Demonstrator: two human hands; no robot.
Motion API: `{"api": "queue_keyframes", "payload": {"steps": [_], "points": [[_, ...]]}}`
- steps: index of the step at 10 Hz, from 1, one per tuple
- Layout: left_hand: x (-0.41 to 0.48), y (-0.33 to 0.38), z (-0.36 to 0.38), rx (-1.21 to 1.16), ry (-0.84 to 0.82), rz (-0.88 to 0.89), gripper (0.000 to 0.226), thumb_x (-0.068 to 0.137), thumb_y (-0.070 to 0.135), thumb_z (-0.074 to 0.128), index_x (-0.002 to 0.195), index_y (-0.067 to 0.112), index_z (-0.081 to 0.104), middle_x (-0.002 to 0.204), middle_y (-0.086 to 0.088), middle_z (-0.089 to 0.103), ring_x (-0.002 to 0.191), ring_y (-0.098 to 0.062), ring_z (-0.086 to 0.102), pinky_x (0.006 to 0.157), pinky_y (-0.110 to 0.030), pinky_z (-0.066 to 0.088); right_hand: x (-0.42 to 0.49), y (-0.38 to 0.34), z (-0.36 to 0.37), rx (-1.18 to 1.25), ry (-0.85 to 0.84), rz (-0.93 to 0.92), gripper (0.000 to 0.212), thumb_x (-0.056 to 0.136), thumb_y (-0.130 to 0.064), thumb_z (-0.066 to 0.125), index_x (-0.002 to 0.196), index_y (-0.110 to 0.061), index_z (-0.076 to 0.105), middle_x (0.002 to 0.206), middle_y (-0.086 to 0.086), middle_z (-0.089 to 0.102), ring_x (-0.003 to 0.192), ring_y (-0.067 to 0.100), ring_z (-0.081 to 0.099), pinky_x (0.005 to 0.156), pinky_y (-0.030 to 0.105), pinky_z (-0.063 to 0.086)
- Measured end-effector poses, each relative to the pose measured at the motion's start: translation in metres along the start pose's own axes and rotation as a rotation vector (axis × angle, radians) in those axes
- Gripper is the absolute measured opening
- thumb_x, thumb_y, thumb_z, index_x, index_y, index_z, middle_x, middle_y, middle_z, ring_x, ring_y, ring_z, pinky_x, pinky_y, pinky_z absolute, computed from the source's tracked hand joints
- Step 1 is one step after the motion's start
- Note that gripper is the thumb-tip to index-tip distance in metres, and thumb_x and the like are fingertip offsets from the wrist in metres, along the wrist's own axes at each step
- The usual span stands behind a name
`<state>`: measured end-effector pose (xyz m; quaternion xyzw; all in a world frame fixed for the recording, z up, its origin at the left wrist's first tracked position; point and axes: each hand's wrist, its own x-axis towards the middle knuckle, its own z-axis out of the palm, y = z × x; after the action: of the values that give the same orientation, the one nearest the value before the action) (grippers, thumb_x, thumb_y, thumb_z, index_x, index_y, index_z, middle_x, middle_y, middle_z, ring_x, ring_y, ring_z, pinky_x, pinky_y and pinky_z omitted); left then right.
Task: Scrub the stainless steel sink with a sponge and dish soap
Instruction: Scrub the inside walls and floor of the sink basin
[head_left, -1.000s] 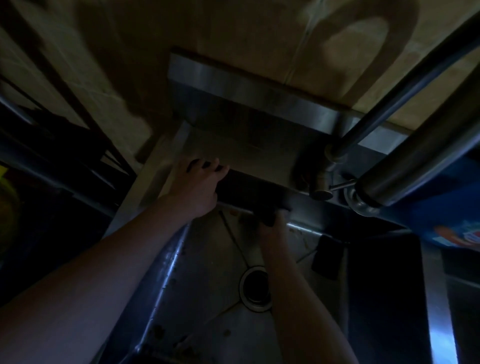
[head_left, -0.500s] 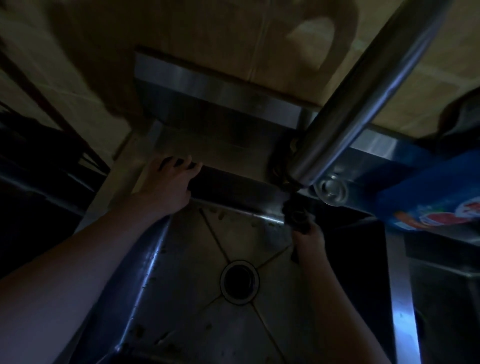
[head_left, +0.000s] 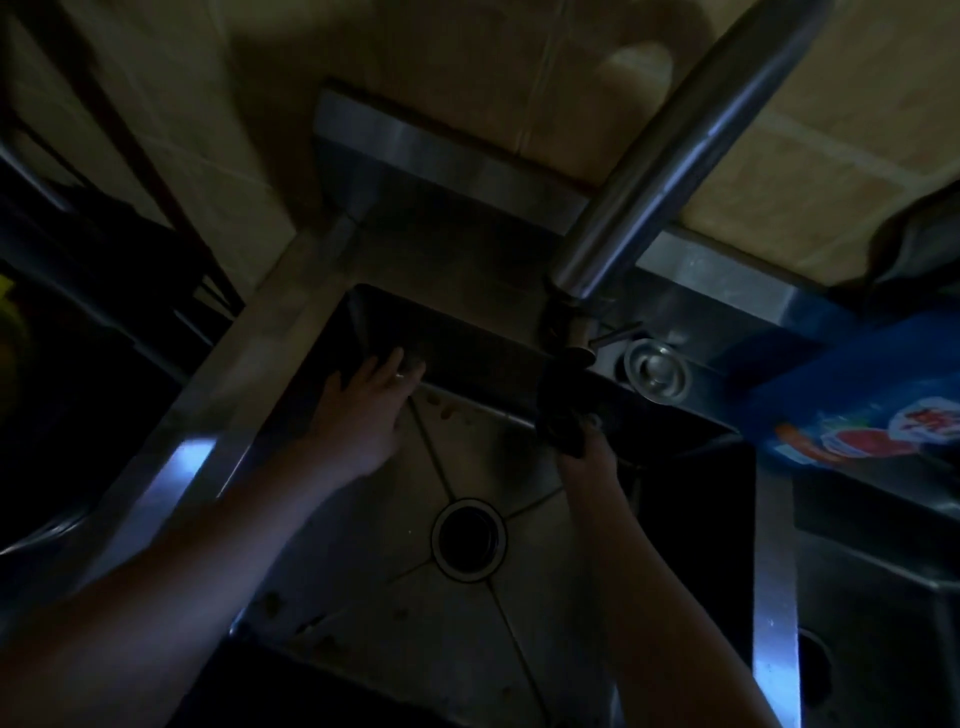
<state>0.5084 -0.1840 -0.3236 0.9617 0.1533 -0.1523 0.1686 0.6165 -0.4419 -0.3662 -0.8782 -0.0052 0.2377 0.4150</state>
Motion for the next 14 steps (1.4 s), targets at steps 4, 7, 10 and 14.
{"api": "queue_keyframes", "payload": {"steps": [4,7,10,14], "points": [[-0.086,0.029,0.03,-0.042,-0.048,-0.038,0.067,0.091,0.015,0.05,0.148,0.028,0.017,0.16,-0.003,0.004,0.146,-0.024,0.009,0.112,-0.045,0.025,0.018,0.015,-0.055,0.086,0.026,0.198,0.036,0.082,0.01,0.061,0.118,0.005,0.061,0.119,0.025,0.062,0.105,0.034,0.061,0.088,0.034,0.049],[-0.121,0.068,0.045,-0.002,-0.006,-0.003,0.063,0.092,0.023,0.044,0.148,0.028,0.017,0.158,0.0,0.015,0.145,-0.021,0.014,0.114,-0.045,0.022,0.017,0.015,-0.108,-1.249,-0.381,-0.276,0.037,0.094,-0.013,0.049,0.131,-0.015,0.049,0.139,0.013,0.048,0.128,0.033,0.046,0.108,0.049,0.038],[-0.172,0.085,0.063,-0.153,0.062,-0.101,0.059,0.094,0.025,0.046,0.147,0.027,0.021,0.157,-0.003,0.018,0.145,-0.019,0.014,0.115,-0.041,0.022,0.015,0.028,-0.128,-1.727,-0.547,-0.197,0.043,0.095,-0.01,0.046,0.138,-0.011,0.04,0.142,0.016,0.042,0.13,0.038,0.041,0.106,0.053,0.037],[-0.209,0.078,0.08,-0.189,0.0,-0.102,0.059,0.096,0.028,0.044,0.148,0.03,0.016,0.159,0.0,0.006,0.146,-0.019,0.01,0.115,-0.043,0.021,-0.023,0.055,-0.123,-1.617,-0.644,-0.271,0.036,0.096,-0.01,0.044,0.132,-0.014,0.05,0.141,0.011,0.046,0.127,0.03,0.047,0.107,0.037,0.039]]}}
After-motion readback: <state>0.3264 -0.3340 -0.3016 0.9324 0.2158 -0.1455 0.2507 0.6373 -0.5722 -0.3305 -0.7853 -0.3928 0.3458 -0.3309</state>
